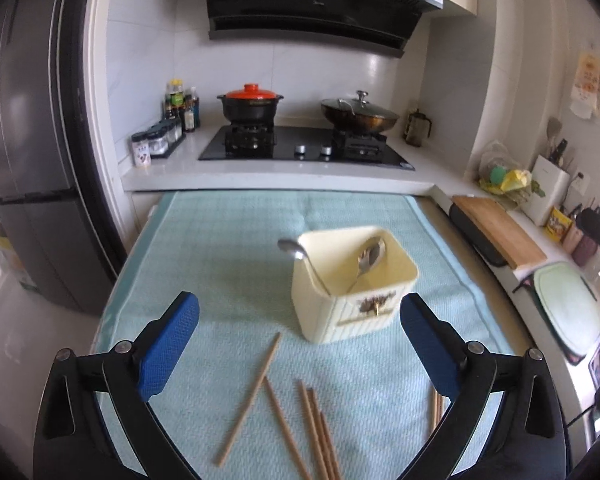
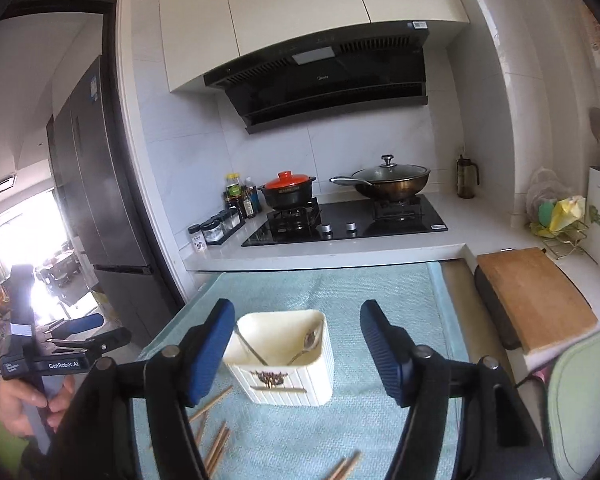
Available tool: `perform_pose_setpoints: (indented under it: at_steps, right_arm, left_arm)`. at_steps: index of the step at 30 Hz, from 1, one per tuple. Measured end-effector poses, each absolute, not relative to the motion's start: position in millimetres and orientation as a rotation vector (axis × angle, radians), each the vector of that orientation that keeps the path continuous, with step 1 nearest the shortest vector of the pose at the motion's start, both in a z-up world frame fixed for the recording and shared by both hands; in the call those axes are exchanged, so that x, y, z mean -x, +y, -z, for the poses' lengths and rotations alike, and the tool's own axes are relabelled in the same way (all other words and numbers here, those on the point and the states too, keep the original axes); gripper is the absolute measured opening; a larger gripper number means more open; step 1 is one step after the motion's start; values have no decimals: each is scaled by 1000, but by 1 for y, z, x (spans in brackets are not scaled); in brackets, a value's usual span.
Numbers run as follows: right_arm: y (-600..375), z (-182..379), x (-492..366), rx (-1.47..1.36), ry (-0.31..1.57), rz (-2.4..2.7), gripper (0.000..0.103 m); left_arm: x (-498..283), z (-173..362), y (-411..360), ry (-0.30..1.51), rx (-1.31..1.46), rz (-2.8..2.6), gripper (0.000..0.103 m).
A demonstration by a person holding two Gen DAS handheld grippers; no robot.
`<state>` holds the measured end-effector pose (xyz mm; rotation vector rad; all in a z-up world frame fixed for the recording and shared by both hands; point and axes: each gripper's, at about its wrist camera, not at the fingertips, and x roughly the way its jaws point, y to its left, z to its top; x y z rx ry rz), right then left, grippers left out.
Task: Organize utensils
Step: 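Open the left tool over the box while the right tool releases its spoon, then grasp a pair of chopsticks with the right tool while the left tool grasps one chopstick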
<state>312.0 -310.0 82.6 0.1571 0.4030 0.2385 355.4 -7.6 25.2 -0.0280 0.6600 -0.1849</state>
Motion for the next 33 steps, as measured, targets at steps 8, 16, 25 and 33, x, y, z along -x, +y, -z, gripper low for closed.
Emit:
perform_pose_setpoints:
  at_steps: [8,16,25,33]
  right_arm:
    - [-319,1,-226,-47,425,-124,67]
    - [-306,52,-196,60,449,-133,67]
    - [-314,70,-146,-46,491,-67,65]
    - [-310,93,-164,-218,657,-155,32]
  left_arm:
    - [-279,66,15,786,25,72,100]
    - [-240,99,0,877,-65,58,103]
    - [-225,87,6,847,105,154,102]
    - [-216,89,58,886,129,108,102]
